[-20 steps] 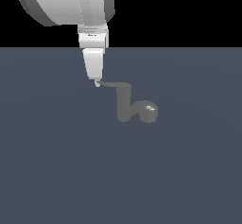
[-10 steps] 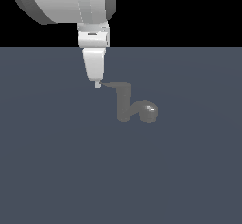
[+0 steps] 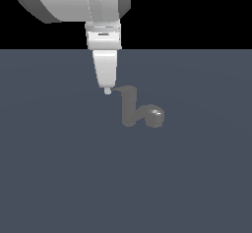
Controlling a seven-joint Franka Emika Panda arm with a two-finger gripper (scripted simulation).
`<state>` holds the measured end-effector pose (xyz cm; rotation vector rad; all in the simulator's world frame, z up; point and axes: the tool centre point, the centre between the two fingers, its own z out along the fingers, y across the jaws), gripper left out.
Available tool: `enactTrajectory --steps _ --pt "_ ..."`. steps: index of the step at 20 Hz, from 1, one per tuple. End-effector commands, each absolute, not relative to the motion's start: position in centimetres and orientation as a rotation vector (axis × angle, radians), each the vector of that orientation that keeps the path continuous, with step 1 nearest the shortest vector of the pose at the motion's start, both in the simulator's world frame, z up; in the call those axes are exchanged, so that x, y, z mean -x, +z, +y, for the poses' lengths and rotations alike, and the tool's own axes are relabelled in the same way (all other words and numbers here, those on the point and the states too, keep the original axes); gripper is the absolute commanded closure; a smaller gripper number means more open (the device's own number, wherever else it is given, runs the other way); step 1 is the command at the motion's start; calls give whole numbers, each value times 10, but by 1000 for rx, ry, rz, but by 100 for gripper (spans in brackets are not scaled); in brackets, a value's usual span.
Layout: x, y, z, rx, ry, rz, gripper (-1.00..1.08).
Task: Turn on the faucet by rotating a designated handle.
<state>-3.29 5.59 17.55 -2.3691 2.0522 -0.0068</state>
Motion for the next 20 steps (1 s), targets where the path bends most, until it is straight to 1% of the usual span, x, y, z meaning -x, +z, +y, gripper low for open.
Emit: enactTrajectory --steps 1,6,8,20 --pt "42 174 42 2360 -2 2072 108" --pt "56 174 31 2361 0 2072 108" --pt "51 175 40 2368 -4 2055 108" --pt "59 174 -37 2362 -1 2070 108"
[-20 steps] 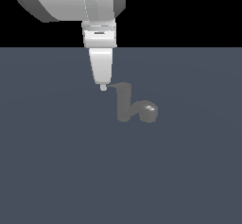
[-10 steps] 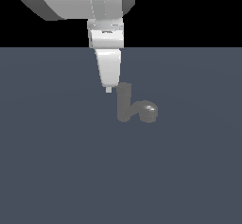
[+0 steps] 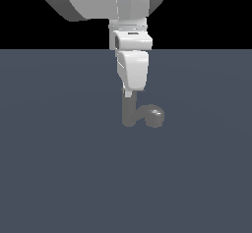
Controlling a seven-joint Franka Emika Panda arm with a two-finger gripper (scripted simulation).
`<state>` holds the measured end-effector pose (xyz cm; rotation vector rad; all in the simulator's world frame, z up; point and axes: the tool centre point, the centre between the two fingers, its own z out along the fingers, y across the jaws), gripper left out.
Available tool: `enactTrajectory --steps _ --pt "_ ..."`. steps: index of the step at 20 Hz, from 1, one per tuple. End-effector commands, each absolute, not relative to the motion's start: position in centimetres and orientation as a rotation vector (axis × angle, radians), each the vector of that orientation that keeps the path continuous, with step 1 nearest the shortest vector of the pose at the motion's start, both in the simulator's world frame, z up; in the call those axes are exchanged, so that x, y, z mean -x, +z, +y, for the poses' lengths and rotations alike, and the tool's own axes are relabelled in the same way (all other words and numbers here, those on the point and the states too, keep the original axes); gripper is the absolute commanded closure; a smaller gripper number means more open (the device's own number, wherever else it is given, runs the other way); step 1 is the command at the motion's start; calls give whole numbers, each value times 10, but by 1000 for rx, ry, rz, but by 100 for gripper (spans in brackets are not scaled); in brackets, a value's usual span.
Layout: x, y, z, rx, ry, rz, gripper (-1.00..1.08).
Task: Turn on the faucet by rotating a designated handle.
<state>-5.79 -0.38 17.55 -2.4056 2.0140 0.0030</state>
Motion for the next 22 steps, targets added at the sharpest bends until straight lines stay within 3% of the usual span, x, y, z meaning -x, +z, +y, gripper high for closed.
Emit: enactTrajectory --steps 1,3,4,22 --pt "59 174 -43 2362 0 2071 108" --pt "60 173 -49 2361 0 2072 108" --pt "57 175 -20 2400 5 2015 108" --pt "23 174 -74 2376 2 2051 108"
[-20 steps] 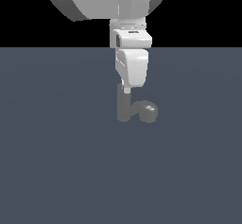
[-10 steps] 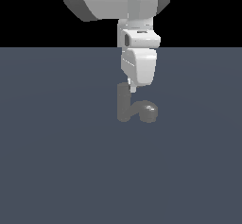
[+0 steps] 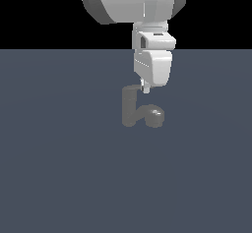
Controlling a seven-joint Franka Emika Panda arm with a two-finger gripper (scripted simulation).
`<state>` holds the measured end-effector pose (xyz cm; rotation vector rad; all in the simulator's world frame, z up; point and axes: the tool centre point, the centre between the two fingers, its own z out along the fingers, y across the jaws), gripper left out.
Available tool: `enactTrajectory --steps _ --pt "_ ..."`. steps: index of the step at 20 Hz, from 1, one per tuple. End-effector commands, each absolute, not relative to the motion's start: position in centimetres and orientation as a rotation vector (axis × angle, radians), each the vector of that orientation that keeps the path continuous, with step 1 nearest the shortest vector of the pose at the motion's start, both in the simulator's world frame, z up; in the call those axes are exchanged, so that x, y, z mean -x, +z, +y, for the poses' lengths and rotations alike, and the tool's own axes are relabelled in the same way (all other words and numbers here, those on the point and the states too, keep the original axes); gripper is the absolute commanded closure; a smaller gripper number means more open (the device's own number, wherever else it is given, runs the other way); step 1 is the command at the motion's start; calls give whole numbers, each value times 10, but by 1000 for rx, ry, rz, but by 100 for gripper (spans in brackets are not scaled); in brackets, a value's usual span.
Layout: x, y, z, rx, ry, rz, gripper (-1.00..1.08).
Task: Turn on the faucet by rotating a designated handle.
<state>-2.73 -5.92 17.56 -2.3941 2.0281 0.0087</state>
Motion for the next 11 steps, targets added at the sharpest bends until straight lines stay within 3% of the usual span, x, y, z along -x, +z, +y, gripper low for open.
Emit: enactTrajectory --steps 1,11 --pt "22 174 -77 2374 2 2053 108" --pt "5 173 -104 2362 0 2071 108"
